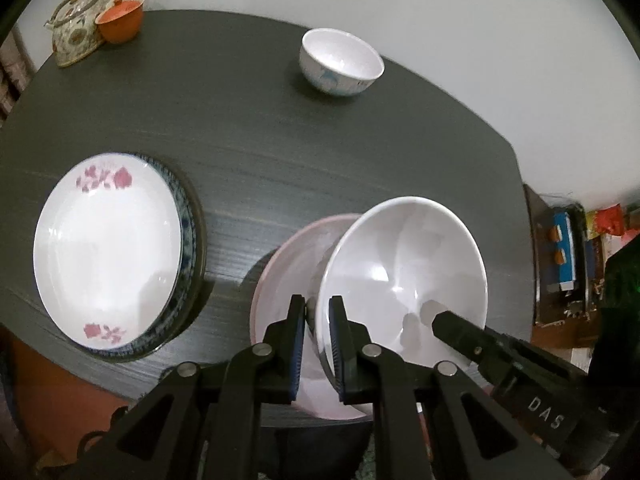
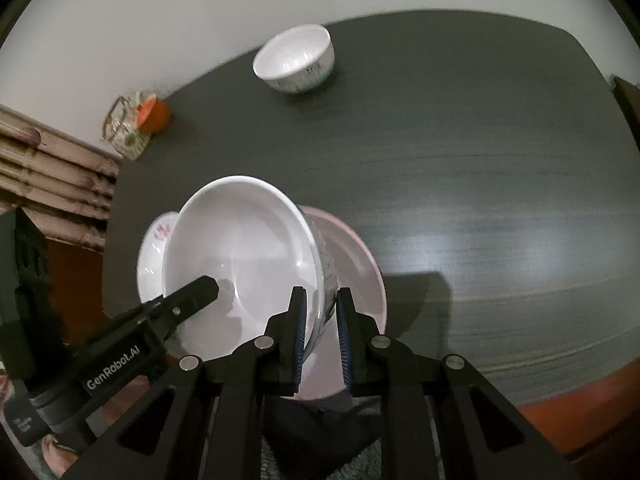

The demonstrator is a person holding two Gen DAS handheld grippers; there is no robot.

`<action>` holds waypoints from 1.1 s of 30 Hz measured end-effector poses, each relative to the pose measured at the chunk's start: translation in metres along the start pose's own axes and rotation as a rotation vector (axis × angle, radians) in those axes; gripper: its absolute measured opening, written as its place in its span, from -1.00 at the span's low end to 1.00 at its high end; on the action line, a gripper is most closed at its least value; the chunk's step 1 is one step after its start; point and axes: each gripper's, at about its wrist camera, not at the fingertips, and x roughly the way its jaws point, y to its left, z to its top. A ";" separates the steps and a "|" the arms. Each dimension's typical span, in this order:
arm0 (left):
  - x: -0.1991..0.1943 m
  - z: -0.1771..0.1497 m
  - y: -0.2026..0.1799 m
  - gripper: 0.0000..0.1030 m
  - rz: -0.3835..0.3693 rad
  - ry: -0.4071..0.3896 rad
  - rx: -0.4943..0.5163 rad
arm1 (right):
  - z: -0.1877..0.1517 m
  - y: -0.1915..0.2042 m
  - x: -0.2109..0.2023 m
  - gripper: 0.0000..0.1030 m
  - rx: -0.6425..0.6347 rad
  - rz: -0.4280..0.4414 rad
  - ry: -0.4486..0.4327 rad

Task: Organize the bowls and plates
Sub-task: 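Carry the white bowl with the right tool over the pink bowl, then lower the white bowl into the pink bowl with the right tool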

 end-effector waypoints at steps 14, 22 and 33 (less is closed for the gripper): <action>0.021 -0.009 0.000 -0.76 0.112 0.003 0.032 | -0.018 -0.004 0.034 -0.70 0.008 -0.053 0.040; 0.026 -0.010 0.004 -0.76 0.138 0.011 0.030 | -0.018 0.005 0.044 -0.67 0.000 -0.082 0.047; 0.028 -0.012 -0.003 -0.76 0.167 0.008 0.044 | -0.019 0.003 0.054 -0.66 0.024 -0.091 0.068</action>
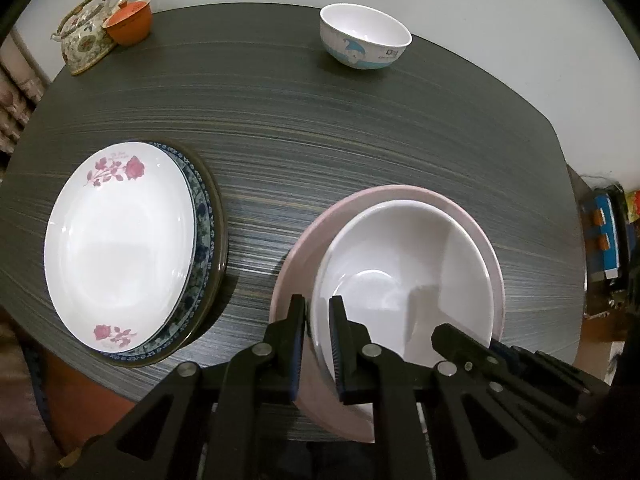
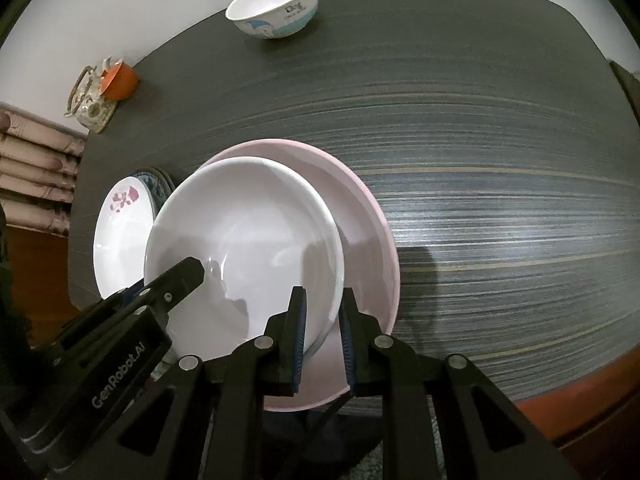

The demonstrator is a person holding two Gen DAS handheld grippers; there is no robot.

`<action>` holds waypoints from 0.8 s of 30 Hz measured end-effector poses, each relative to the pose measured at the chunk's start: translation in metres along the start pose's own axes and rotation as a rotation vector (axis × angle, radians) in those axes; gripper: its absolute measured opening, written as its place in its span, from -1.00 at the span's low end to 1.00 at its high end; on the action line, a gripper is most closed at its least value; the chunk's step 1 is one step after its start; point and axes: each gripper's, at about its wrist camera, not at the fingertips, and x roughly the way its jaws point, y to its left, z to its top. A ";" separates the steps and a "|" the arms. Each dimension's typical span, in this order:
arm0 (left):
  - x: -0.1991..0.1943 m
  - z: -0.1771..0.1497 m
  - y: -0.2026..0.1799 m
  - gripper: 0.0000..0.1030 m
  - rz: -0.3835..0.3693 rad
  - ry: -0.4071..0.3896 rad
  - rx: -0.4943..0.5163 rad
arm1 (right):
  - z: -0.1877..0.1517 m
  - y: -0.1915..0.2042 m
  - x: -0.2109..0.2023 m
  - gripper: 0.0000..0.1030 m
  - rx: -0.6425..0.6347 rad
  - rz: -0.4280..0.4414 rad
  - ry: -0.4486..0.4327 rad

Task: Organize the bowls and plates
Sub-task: 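Lower the white bowl into the pink bowl with the right tool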

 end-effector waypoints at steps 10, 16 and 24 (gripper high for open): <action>0.001 0.002 -0.007 -0.74 0.017 0.012 0.003 | 0.000 -0.004 0.000 -0.64 0.010 0.003 -0.006; 0.004 0.009 -0.004 -0.73 0.004 0.050 -0.021 | 0.001 -0.004 0.000 -0.63 0.018 0.004 -0.008; 0.002 0.015 0.002 -0.68 0.002 0.072 -0.038 | 0.001 -0.005 -0.002 -0.52 0.016 0.021 -0.012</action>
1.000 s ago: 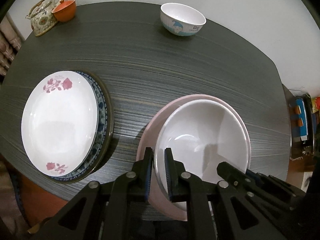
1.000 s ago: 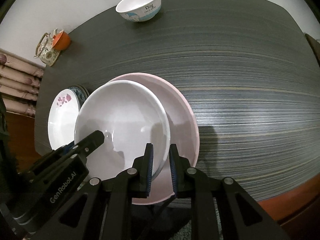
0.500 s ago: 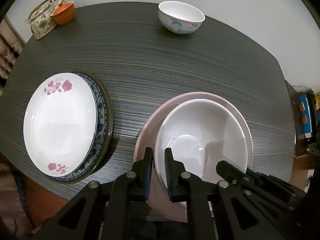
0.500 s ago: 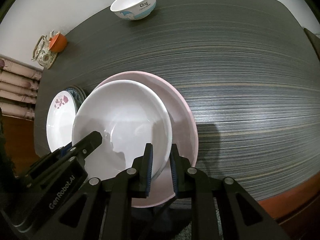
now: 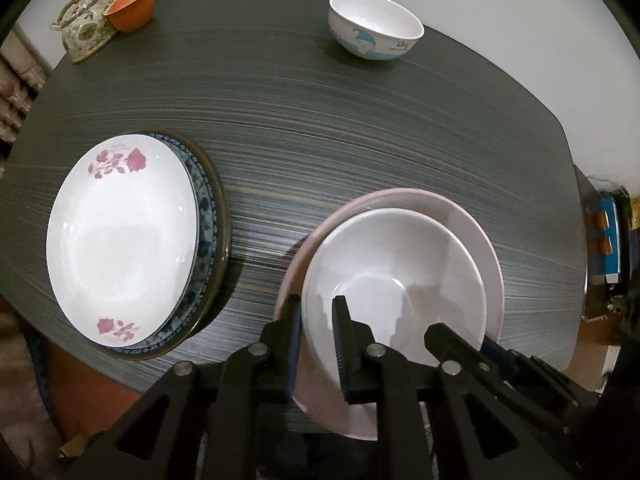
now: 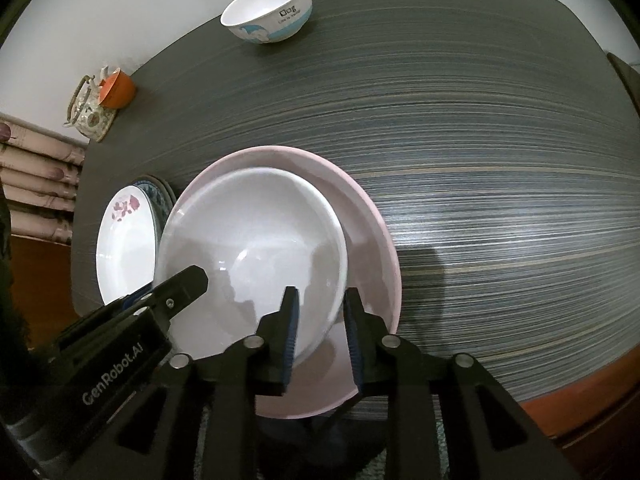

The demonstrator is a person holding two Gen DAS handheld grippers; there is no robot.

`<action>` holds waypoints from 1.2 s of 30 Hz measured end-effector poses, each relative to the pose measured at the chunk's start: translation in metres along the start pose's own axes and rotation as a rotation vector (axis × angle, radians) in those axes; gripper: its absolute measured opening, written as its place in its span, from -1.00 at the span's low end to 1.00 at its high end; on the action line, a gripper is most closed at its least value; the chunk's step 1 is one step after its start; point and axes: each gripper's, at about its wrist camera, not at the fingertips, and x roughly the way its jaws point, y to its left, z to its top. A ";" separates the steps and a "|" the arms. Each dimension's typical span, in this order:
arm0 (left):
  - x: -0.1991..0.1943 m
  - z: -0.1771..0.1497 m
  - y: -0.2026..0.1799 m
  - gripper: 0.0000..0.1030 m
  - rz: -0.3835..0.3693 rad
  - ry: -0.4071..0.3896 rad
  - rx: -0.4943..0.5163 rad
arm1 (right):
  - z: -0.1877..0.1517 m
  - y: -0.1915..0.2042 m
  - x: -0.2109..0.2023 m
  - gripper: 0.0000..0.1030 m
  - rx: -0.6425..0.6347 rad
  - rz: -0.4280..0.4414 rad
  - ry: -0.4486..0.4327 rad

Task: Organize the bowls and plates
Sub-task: 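Lower the white bowl into the pink bowl with the right tool, then open the right tool and lift it off the white bowl rim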

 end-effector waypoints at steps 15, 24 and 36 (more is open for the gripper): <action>-0.010 0.000 0.003 -0.65 -0.025 -0.020 0.014 | 0.000 0.002 -0.008 -0.42 -0.017 -0.005 -0.025; -0.022 -0.002 0.001 -0.64 -0.036 -0.065 0.040 | 0.000 0.004 -0.025 -0.38 -0.030 -0.011 -0.097; -0.038 0.007 0.011 -0.64 -0.018 -0.159 0.034 | 0.013 -0.001 -0.049 -0.35 -0.085 -0.028 -0.224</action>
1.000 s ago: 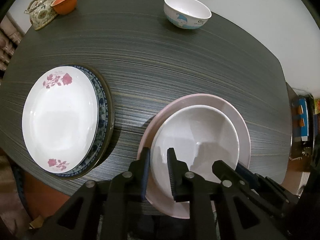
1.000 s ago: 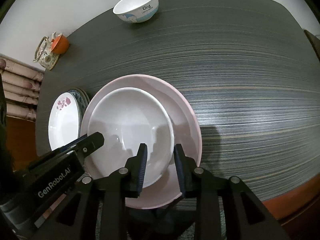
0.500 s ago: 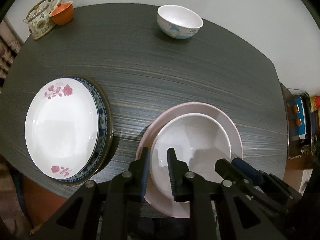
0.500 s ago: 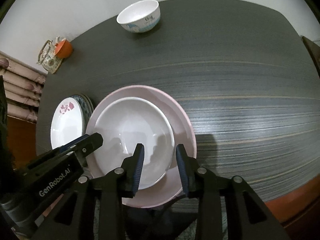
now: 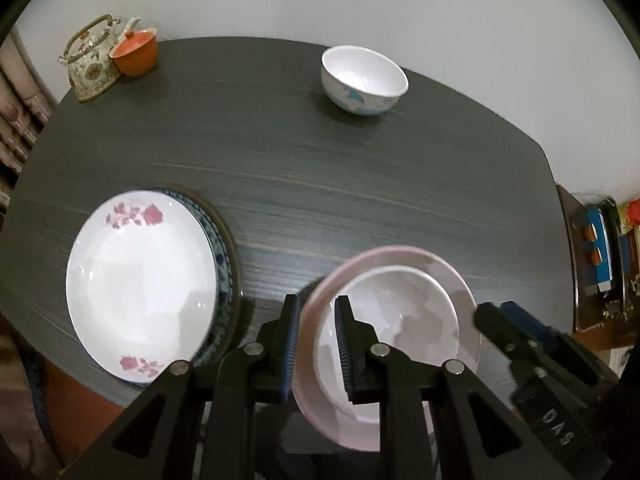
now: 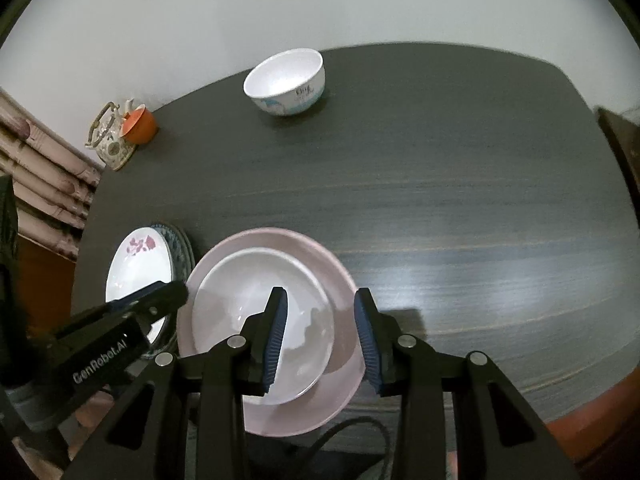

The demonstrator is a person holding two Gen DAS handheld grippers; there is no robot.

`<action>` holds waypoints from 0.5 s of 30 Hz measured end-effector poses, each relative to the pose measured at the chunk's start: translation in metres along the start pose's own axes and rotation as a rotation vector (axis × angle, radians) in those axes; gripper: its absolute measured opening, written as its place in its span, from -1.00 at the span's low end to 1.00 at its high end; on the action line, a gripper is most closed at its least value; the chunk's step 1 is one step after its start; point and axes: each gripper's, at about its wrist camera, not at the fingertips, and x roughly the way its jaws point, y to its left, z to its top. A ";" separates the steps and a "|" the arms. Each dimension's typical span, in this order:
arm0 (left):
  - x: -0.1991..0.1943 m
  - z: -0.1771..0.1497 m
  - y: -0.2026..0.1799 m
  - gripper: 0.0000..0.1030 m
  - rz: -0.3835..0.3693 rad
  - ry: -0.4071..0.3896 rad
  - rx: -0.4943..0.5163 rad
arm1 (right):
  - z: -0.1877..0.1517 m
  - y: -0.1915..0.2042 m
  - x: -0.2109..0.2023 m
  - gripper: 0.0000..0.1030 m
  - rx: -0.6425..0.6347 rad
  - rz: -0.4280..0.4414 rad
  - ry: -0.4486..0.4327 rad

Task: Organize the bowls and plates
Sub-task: 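Open the right tool and lift it off the white bowl rim, then move the right tool to the small white 'Dog' bowl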

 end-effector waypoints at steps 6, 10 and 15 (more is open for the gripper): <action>0.004 0.013 0.006 -0.64 0.036 -0.013 -0.012 | 0.013 -0.008 -0.007 -0.35 -0.026 -0.030 -0.035; 0.011 0.023 0.012 -0.64 0.056 -0.011 -0.018 | 0.023 -0.017 -0.004 -0.34 -0.023 -0.037 -0.030; 0.023 0.036 0.019 -0.64 0.083 -0.012 -0.026 | 0.040 -0.029 -0.002 -0.29 -0.015 -0.053 -0.040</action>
